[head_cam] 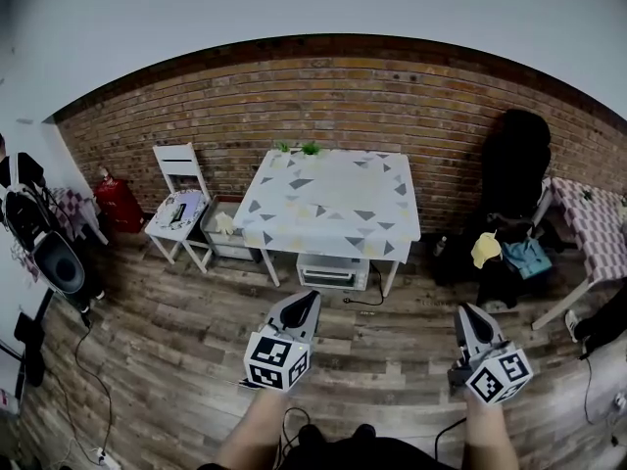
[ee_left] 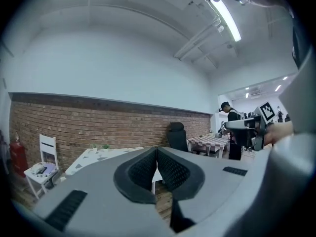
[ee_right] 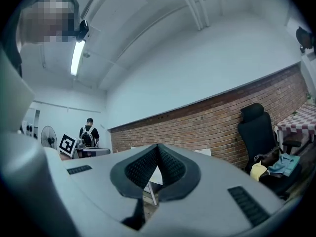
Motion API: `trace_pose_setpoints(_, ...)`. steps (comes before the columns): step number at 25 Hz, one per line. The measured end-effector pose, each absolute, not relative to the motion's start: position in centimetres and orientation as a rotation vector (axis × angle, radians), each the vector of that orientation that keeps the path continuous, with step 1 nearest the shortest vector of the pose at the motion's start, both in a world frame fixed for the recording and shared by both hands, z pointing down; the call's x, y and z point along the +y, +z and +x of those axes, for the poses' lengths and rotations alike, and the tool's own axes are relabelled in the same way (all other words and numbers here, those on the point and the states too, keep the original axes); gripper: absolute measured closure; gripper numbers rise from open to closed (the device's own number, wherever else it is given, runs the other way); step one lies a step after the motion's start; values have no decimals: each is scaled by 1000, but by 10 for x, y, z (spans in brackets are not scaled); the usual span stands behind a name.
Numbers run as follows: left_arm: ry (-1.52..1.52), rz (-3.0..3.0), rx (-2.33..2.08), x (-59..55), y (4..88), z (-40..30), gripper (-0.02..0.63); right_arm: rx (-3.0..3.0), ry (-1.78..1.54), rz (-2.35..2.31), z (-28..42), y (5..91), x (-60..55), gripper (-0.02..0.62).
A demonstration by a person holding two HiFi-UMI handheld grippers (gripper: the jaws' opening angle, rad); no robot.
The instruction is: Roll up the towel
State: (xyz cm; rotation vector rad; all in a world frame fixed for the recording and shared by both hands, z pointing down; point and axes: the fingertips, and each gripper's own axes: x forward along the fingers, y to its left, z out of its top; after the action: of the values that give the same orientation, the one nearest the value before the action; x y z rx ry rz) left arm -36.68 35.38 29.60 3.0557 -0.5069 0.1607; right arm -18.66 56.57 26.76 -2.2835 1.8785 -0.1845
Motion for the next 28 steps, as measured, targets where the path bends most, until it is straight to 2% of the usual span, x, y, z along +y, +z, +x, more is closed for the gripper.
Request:
trace_pose_setpoints(14,154,3083,-421,393,302,-274,588,1879,-236,-2260,-133,295,603,580)
trace_pose_setpoints(21,182,3034,-461,337,329,-237,588,1879,-287,-2236,-82,313,552,567)
trace_pose_setpoints(28,226,2997,-482,249,349,-171,588,1910,-339,-2205,-15,324,460,555)
